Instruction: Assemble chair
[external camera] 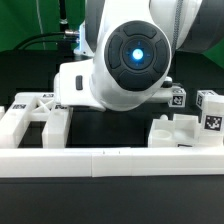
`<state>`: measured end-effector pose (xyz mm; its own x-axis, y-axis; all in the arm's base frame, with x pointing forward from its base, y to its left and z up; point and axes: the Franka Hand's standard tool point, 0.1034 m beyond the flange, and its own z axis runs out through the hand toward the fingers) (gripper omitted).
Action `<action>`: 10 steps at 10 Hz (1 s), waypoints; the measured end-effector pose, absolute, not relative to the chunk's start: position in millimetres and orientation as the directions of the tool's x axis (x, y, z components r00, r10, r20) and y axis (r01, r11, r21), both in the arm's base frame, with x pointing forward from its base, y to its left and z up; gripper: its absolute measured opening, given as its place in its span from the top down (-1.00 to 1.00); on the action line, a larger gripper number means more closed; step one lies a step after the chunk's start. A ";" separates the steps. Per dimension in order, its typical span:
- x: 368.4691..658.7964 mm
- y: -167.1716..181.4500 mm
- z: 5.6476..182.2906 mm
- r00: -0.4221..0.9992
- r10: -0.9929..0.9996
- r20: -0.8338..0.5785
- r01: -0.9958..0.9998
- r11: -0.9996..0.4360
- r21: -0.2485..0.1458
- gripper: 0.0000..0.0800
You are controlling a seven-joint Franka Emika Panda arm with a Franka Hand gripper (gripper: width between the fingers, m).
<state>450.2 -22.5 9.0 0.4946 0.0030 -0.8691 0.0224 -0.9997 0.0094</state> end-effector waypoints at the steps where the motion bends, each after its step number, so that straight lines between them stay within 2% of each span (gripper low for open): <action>1: 449.9 -21.4 8.3 0.496 0.000 -0.868 0.022 -1.000 0.013 -0.32; 2: 449.7 -20.8 8.2 0.495 -0.002 -0.869 0.022 -1.000 0.015 0.02; 3: 449.9 -20.8 8.3 0.496 -0.001 -0.869 0.023 -1.000 0.014 0.02; 4: 450.2 -20.9 8.5 0.496 -0.001 -0.868 0.023 -1.000 0.014 0.29; 6: 457.1 -19.4 15.5 0.504 0.002 -0.864 0.024 -1.000 0.012 0.29; 10: 494.4 -7.8 61.3 0.545 0.038 -0.838 0.031 -0.999 -0.026 0.29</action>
Offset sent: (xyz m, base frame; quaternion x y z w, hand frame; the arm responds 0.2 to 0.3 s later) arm 0.0014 0.0044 0.0007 0.0105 0.0084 -0.0079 0.9999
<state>494.4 -7.8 61.3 0.5450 0.0381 -0.8376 0.0305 -0.9992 -0.0256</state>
